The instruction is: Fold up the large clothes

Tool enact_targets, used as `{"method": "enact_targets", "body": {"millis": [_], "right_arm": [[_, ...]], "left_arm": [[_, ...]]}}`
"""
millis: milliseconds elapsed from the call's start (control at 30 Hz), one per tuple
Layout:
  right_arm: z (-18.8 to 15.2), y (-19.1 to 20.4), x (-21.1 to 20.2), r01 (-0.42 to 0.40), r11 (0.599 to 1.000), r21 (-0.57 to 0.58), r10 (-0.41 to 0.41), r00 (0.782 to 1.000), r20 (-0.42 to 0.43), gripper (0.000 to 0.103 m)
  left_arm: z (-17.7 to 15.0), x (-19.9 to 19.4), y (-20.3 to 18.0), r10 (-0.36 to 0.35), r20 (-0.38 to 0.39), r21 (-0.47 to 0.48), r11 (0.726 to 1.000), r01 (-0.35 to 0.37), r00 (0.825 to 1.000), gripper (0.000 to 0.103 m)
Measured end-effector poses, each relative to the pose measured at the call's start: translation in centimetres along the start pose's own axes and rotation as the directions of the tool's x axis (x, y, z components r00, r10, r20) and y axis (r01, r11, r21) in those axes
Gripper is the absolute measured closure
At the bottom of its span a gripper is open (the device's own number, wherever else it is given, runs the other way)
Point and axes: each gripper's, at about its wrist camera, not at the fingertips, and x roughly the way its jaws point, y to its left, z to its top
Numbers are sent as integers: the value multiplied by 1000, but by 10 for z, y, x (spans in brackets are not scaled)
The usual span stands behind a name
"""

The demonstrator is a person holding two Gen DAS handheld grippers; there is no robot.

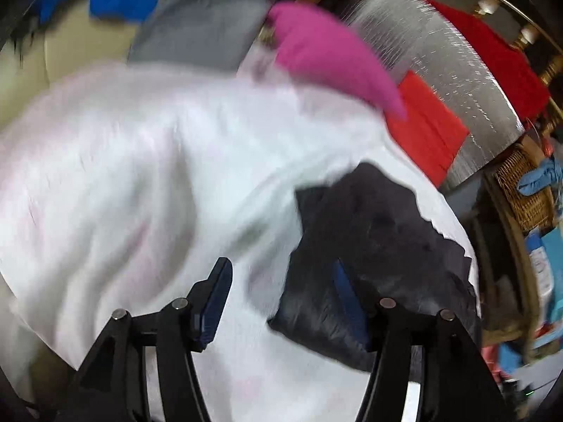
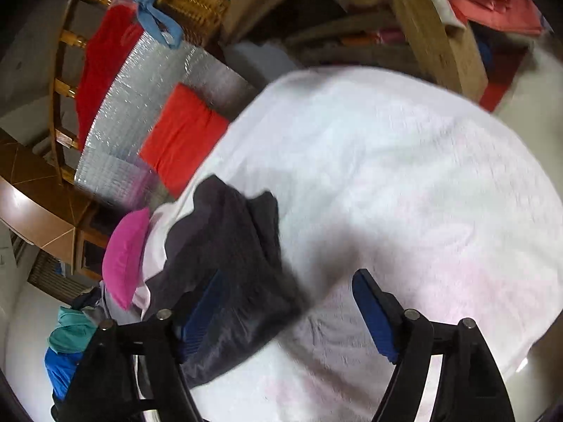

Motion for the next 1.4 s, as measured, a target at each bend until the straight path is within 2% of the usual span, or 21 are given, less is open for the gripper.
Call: {"method": "enact_targets", "body": {"millis": [67, 233, 267, 300, 367, 433, 533, 633, 700, 833, 867, 900, 933, 967, 1033, 1100, 1167, 1233, 1267, 1300, 1400], "right_arm": [[7, 13, 12, -20, 1000, -16, 20, 1000, -6, 24], [8, 40, 64, 44, 992, -121, -51, 997, -57, 26], [7, 41, 74, 61, 989, -132, -71, 995, -74, 40], [6, 44, 85, 70, 985, -156, -85, 992, -97, 68], [5, 52, 99, 121, 972, -202, -145, 984, -105, 69], [4, 57, 103, 132, 969, -209, -153, 985, -85, 69], [10, 62, 108, 147, 967, -209, -159, 986, -43, 70], [11, 66, 125, 181, 948, -261, -200, 979, -46, 70], [8, 61, 139, 193, 948, -253, -223, 970, -96, 70], [12, 64, 120, 190, 954, -230, -210, 976, -63, 66], [15, 65, 113, 196, 957, -214, -209, 977, -42, 54], [17, 68, 104, 201, 959, -202, -207, 978, -8, 28], [19, 72, 95, 198, 960, -198, -195, 980, 38, 20], [19, 77, 89, 189, 961, -202, -177, 981, 72, 18], [21, 100, 88, 155, 954, -257, -133, 986, 102, 18], [20, 124, 102, 126, 932, -340, -113, 992, 58, 18], [10, 157, 126, 103, 881, -462, -123, 992, -13, 20], [-1, 184, 153, 82, 832, -549, -149, 986, -79, 30], [-7, 193, 162, 68, 820, -568, -153, 983, -104, 45], [-12, 204, 177, 53, 808, -587, -165, 976, -139, 52], [-24, 232, 220, 43, 798, -601, -205, 957, -204, 53]], "left_arm": [[2, 3, -24, 8, 16, 74, 997, -10, 1000, 36], [-14, 49, -83, 2, -79, 243, 970, 17, 997, 36], [-19, 58, -89, 14, -93, 266, 964, 11, 996, 36], [-24, 70, -95, 34, -111, 291, 957, -1, 993, 36], [-30, 91, -99, 71, -126, 323, 946, -27, 989, 36], [-32, 106, -103, 102, -80, 348, 935, -68, 992, 36], [-27, 119, -109, 129, -60, 356, 929, -99, 990, 34], [-26, 140, -115, 165, -71, 423, 898, -120, 984, 31], [-27, 137, -115, 168, -75, 428, 896, -121, 983, 31], [-23, 113, -111, 137, -107, 412, 908, -82, 985, 31], [-20, 102, -108, 112, -95, 399, 915, -65, 989, 31], [-17, 92, -106, 98, -71, 389, 919, -63, 993, 31], [-15, 87, -106, 94, -52, 381, 922, -68, 994, 31], [-12, 79, -104, 91, -30, 372, 925, -73, 995, 31], [-6, 72, -101, 104, -1, 365, 926, -97, 995, 31], [-4, 71, -99, 145, 17, 376, 916, -141, 989, 31], [-4, 75, -100, 168, 21, 394, 905, -163, 986, 31], [-4, 83, -98, 189, 4, 410, 895, -174, 982, 31], [-4, 88, -96, 199, -10, 416, 892, -177, 980, 31], [-5, 92, -95, 210, -20, 421, 889, -183, 977, 31], [-6, 99, -92, 242, -27, 438, 875, -206, 970, 31]]}}
